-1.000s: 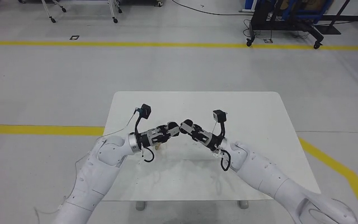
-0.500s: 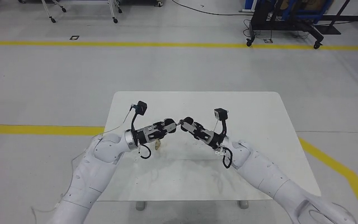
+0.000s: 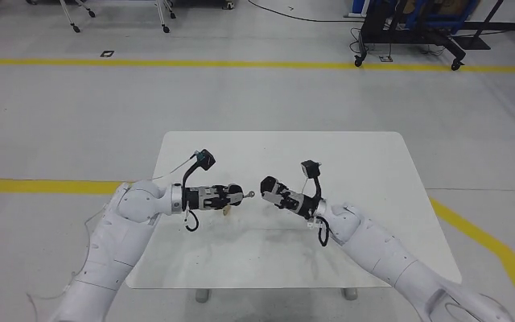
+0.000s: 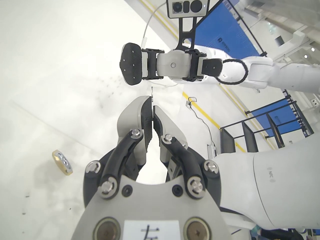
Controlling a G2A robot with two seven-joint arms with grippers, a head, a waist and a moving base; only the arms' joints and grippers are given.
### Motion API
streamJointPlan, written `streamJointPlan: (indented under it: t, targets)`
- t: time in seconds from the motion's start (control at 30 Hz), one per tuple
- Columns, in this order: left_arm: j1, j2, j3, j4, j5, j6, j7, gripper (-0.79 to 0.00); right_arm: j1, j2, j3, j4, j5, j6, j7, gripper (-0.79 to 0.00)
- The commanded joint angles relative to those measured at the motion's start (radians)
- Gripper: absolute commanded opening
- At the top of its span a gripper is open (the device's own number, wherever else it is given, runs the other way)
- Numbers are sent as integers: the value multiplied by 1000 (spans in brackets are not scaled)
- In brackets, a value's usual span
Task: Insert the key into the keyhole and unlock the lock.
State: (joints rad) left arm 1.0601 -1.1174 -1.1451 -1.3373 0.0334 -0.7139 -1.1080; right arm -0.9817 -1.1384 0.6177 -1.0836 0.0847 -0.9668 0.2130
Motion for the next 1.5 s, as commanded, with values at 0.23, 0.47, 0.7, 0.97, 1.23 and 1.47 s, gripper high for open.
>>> streamJointPlan:
  t: [0.23,0.47,0.7,0.97,1.23,1.47]
  targets:
    - [-19,11,58,5,30,1,0,-785,8,6,0,7,129,58,249,-406]
    - [-32,18,82,16,22,-2,4,-785,8,4,6,10,197,76,355,-453]
    - [-41,24,93,24,15,-8,11,-785,5,-3,15,16,209,92,392,-529]
    - [-45,29,105,24,20,-12,24,-785,4,-13,22,23,204,111,420,-785]
    - [-47,34,113,25,30,0,49,-419,2,-20,34,27,199,109,438,-785]
    - [-25,43,64,18,9,-18,158,0,-7,-18,84,45,186,65,380,-785]
